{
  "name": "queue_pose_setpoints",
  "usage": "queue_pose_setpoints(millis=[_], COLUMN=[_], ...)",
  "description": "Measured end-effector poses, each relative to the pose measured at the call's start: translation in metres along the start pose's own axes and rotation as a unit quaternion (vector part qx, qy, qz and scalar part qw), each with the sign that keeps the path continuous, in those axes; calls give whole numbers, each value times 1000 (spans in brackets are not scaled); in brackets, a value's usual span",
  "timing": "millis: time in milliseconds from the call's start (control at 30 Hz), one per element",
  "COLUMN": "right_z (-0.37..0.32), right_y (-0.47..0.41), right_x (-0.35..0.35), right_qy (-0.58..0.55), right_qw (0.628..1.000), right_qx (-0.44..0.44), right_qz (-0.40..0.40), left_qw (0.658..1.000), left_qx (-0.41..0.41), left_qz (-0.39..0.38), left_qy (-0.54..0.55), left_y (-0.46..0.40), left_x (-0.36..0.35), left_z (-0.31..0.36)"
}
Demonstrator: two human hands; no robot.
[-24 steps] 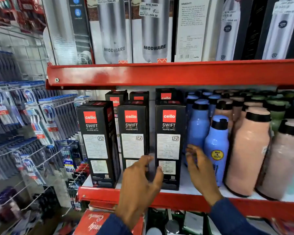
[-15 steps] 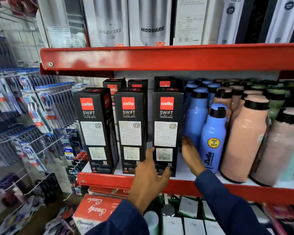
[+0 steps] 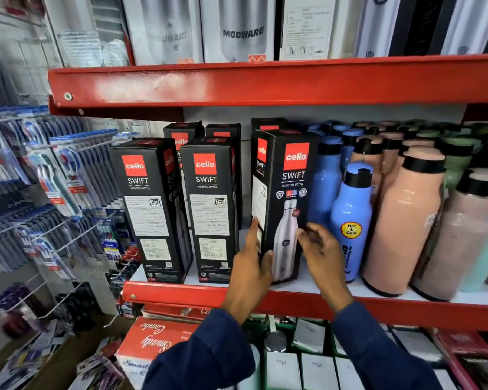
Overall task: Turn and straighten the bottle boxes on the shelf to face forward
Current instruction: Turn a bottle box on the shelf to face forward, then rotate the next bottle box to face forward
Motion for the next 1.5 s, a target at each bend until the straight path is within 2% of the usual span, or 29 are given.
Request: queue_pose_setpoints(millis=[167, 400, 500, 600, 667, 700, 767, 833, 900, 933, 1033, 1133, 1500], right_z=[0, 4, 5, 0, -10, -16, -29, -38, -44, -44, -45, -45, -54], right_y=[26, 34, 40, 52, 63, 68, 79, 87, 90, 90, 83, 71, 79], right_x=[1, -2, 1, 1, -4, -9, -23, -46, -71, -81, -102, -111, -111], right_qy=[38, 25, 16, 11, 8, 12, 30, 40, 54, 66, 110, 112, 0], right_qw=[998, 999, 998, 989, 975, 970, 970, 982, 987, 988, 986, 988, 995], right_qx=[36, 33, 30, 55, 102, 135, 189, 183, 136, 114, 74, 46, 97], right_qz=[37, 30, 52, 138, 196, 200, 148, 39, -60, -85, -97, -98, -23], left_qw=[998, 998, 998, 1000, 995, 989, 978, 971, 974, 978, 986, 990, 990], left_qx=[18, 11, -6, -25, -43, -47, -36, -20, 2, 14, 41, 60, 27], left_qz=[-58, -63, -59, -6, 89, 138, 205, 230, 204, 178, 115, 89, 140], left_qy=[36, 25, 21, 5, -17, -25, -29, -57, -94, -104, -112, -94, 21], left_y=[-7, 0, 11, 25, 33, 37, 40, 37, 30, 27, 21, 13, 11], left_x=[-1, 6, 19, 40, 59, 69, 85, 97, 101, 101, 98, 97, 109], left_z=[-17, -20, -17, -17, -19, -19, -19, -19, -20, -19, -18, -23, -32])
Point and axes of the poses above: each hand's wrist, its own y-axis away from the middle knuckle, its own x-axis out of the back of the hand, z = x × y, the point moved 1 cm from there along -y, towards the middle knuckle, and after that the axes turned 2 degrees about -y, right-handed, at the moved point
